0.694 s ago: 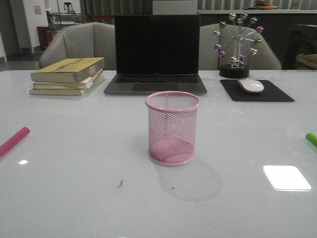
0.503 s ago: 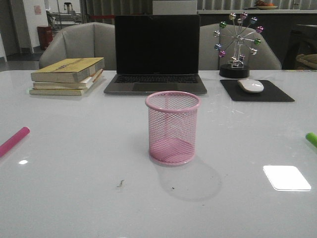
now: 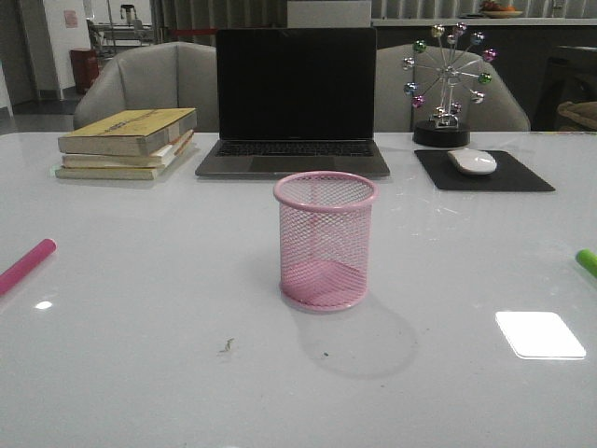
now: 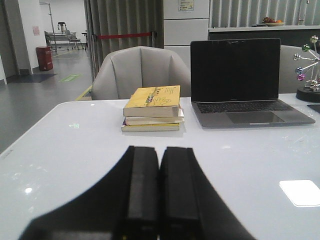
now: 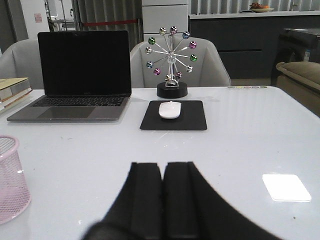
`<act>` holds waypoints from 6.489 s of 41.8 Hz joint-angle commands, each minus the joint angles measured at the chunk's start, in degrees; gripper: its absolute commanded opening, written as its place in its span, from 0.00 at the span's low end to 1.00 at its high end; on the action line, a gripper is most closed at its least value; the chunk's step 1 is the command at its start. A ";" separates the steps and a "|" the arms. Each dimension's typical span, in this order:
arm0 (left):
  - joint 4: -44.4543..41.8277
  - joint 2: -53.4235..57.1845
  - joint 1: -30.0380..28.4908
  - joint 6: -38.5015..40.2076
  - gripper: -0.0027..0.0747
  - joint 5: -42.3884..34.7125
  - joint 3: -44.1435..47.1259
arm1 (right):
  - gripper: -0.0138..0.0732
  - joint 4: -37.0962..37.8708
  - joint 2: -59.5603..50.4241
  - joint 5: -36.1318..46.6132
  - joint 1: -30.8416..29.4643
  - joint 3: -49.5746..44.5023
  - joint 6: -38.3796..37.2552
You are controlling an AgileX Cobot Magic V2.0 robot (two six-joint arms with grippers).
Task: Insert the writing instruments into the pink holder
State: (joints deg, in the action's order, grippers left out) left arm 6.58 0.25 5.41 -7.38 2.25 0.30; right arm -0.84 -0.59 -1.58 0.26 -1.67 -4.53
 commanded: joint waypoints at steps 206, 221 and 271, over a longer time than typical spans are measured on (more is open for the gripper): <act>3.54 -32.25 16.80 -1.78 0.62 36.91 -40.77 | 0.39 -5.17 91.72 41.92 33.00 49.70 5.34; 3.54 -32.25 16.80 -1.78 0.62 36.81 -40.77 | 0.68 -5.17 92.19 35.98 32.94 50.03 4.92; -1.16 -57.44 6.59 1.88 0.62 33.95 -45.02 | 0.68 -3.19 42.63 -19.71 32.82 35.34 8.75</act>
State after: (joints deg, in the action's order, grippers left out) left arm 4.48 -52.26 14.03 -6.30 40.83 -41.23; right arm -4.70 42.37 -25.16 33.33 32.13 3.80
